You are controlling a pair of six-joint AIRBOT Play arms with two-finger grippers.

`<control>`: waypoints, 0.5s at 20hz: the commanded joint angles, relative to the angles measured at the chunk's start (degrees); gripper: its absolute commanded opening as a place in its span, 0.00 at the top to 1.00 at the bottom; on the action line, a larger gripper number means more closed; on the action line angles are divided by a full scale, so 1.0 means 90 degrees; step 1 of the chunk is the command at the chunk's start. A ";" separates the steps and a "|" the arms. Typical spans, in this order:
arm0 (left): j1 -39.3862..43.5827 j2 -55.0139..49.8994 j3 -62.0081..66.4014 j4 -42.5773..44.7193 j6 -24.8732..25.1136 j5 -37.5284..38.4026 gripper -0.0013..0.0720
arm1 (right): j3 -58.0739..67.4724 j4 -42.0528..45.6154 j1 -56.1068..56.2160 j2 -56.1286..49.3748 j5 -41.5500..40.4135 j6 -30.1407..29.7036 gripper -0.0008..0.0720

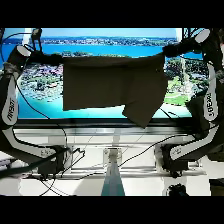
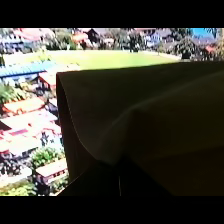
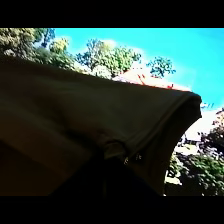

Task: Fold the clothes and pants, and hang the long-sleeved shirts on hangers.

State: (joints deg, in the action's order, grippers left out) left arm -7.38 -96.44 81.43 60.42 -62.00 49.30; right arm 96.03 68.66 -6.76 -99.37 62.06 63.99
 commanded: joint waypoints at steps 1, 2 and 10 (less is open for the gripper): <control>0.0046 -0.0095 0.0002 0.1132 -0.0950 0.1171 0.96 | -0.0219 0.0401 -0.0005 -0.0087 0.0454 -0.0002 0.97; 0.0044 -0.0126 0.0005 0.1430 -0.1185 0.1511 0.96 | -0.0396 0.0415 -0.0005 -0.0090 0.0646 -0.0005 0.97; 0.0226 -0.0539 0.0007 0.1090 -0.1158 0.2023 0.21 | -0.1445 0.0476 0.0002 -0.0039 0.0583 0.0289 0.26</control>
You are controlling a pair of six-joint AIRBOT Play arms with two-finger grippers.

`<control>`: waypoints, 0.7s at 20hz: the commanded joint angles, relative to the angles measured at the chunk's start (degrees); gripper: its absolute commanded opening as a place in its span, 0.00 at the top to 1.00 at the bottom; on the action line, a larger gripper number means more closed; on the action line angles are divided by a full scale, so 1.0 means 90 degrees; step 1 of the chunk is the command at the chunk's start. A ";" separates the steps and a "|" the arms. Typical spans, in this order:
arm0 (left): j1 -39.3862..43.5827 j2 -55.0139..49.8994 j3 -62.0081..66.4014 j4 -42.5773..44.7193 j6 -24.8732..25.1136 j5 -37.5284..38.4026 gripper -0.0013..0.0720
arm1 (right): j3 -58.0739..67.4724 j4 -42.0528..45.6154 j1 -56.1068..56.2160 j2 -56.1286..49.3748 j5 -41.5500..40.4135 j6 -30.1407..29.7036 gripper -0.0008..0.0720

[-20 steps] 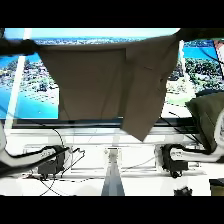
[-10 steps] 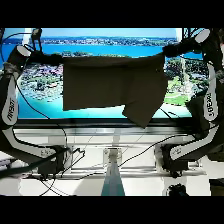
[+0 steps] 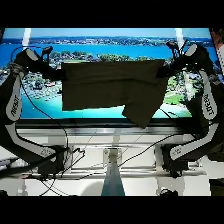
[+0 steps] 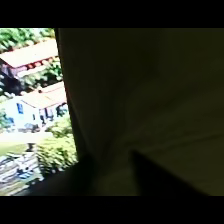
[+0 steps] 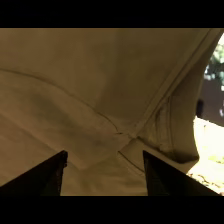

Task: Fold the clothes and pants, and hang the long-sleeved shirts on hangers.

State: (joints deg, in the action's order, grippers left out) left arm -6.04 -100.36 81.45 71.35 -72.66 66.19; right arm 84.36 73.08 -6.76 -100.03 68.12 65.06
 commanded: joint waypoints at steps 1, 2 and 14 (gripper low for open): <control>0.0078 -0.0090 0.0019 -0.0121 0.0027 0.0158 0.02 | -0.0051 0.0061 -0.0012 0.0070 -0.0066 0.0168 0.26; 0.0063 -0.0041 0.0024 -0.0097 0.0027 0.0245 0.02 | 0.0068 0.0204 -0.0051 0.0121 0.0036 0.0168 0.27; -0.1331 0.2365 -0.0134 0.0219 0.0617 0.1421 0.44 | -0.2237 -0.1394 -0.2693 0.1394 0.2300 0.0306 0.42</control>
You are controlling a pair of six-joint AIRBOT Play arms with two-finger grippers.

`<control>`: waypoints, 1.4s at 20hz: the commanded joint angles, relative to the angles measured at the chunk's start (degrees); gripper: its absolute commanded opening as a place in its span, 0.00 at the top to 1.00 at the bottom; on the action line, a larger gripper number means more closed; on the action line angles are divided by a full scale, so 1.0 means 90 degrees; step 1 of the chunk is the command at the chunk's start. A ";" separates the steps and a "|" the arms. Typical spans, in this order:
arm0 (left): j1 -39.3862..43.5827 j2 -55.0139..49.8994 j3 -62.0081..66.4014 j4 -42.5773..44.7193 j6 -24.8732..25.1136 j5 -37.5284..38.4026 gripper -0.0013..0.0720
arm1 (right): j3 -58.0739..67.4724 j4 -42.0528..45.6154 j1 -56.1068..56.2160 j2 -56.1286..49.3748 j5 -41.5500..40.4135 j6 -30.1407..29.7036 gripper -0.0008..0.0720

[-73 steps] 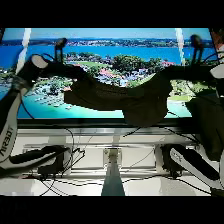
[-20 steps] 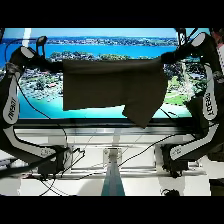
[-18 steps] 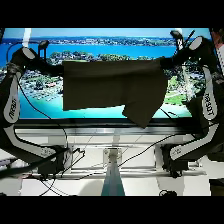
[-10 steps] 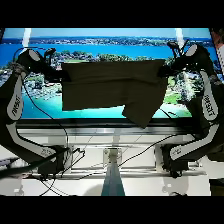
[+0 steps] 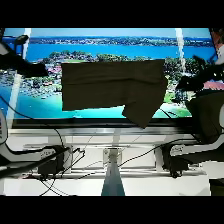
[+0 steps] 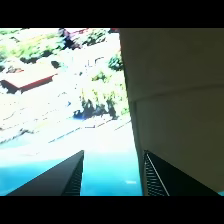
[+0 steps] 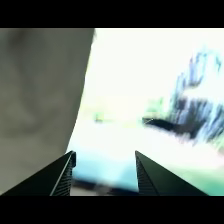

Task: Fold the clothes and pants, and hang the long-sleeved shirts on hangers.

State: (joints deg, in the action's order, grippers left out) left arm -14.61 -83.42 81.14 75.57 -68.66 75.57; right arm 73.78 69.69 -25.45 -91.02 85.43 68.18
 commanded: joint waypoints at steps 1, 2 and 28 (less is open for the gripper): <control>-0.0525 0.0624 -0.0260 -0.0595 0.0177 0.0342 0.44 | -0.1559 -0.1270 -0.0663 0.0597 0.0296 -0.0253 0.42; -0.0680 0.0784 -0.0486 -0.1013 0.0180 0.0287 0.44 | -0.2042 -0.1404 -0.0661 0.0850 0.0138 -0.0410 0.42; -0.1311 0.1894 -0.4158 -0.1503 0.0437 -0.0833 0.44 | -0.5479 -0.3874 0.0772 0.2521 -0.2931 -0.1537 0.97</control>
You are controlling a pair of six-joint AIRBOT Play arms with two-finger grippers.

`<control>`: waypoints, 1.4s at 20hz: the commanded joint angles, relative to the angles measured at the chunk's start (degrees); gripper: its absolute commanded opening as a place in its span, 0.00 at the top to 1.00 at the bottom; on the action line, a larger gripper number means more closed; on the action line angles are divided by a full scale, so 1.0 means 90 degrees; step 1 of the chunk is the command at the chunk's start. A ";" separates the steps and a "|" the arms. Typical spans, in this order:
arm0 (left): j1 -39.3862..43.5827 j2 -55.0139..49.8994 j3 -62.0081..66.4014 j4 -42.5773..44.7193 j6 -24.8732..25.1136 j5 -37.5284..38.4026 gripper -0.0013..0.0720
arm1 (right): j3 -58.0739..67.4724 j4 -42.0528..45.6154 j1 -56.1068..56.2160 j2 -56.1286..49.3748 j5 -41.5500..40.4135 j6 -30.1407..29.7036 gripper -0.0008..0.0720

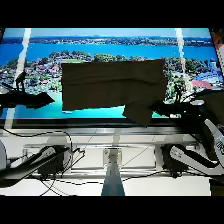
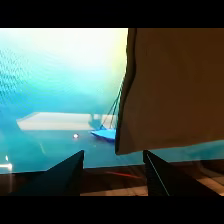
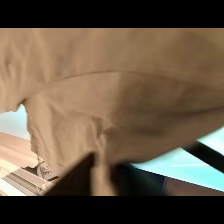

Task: Fold the clothes and pants, and hang the long-sleeved shirts on hangers.

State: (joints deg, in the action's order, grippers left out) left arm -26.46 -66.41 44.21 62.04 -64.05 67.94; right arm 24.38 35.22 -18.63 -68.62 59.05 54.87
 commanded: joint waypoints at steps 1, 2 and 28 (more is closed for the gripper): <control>0.0005 0.0005 -0.0136 -0.0002 -0.0131 0.0012 0.44 | 0.0010 -0.0046 0.0015 0.0032 0.0002 -0.0063 0.97; 0.0005 0.0005 -0.0248 -0.0005 -0.0141 0.0012 0.44 | 0.0010 -0.0046 0.0015 0.0032 0.0005 -0.0063 0.97; 0.0367 0.0578 -0.1022 -0.1234 0.0381 -0.1248 0.96 | 0.0359 0.0005 0.0015 0.0969 0.1105 0.0313 0.98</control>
State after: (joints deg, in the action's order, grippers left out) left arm -21.65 -66.52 33.67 51.29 -61.04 55.16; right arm 26.65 34.76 -18.55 -64.58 66.54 55.88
